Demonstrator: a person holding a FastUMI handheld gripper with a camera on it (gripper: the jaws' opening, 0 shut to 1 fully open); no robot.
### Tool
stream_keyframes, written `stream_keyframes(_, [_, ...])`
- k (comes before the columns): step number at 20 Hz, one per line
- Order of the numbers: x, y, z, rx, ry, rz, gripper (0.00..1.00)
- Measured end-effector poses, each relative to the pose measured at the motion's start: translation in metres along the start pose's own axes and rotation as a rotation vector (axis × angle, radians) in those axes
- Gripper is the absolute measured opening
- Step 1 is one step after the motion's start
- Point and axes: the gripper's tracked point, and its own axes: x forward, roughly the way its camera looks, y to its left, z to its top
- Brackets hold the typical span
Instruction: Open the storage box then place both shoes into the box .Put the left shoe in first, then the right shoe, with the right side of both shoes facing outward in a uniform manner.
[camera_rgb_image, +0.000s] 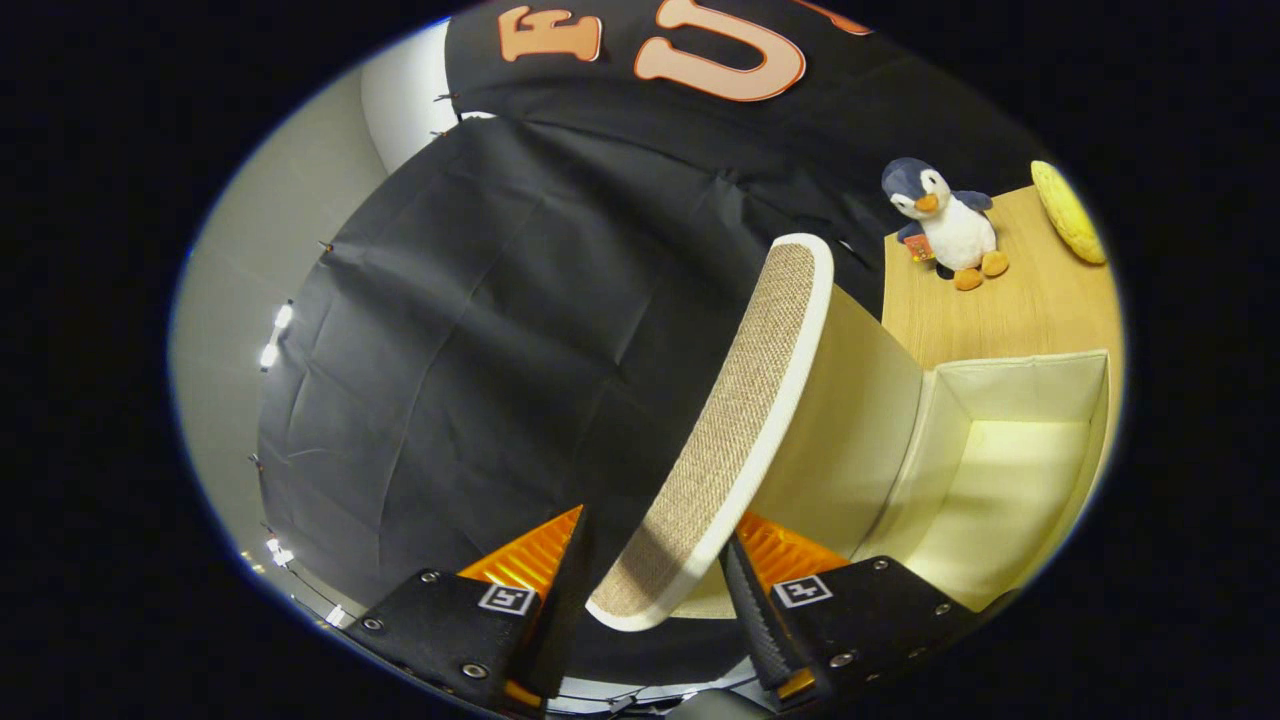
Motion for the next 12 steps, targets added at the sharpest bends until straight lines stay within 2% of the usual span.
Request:
stream_keyframes(3, [-0.016, -0.007, -0.006, -0.064, 0.008, -0.045, 0.87])
stream_keyframes(5, [-0.033, -0.022, -0.006, -0.111, 0.001, -0.089, 0.93])
stream_keyframes(12, [-0.112, -0.082, 0.006, -0.165, -0.046, -0.221, 0.96])
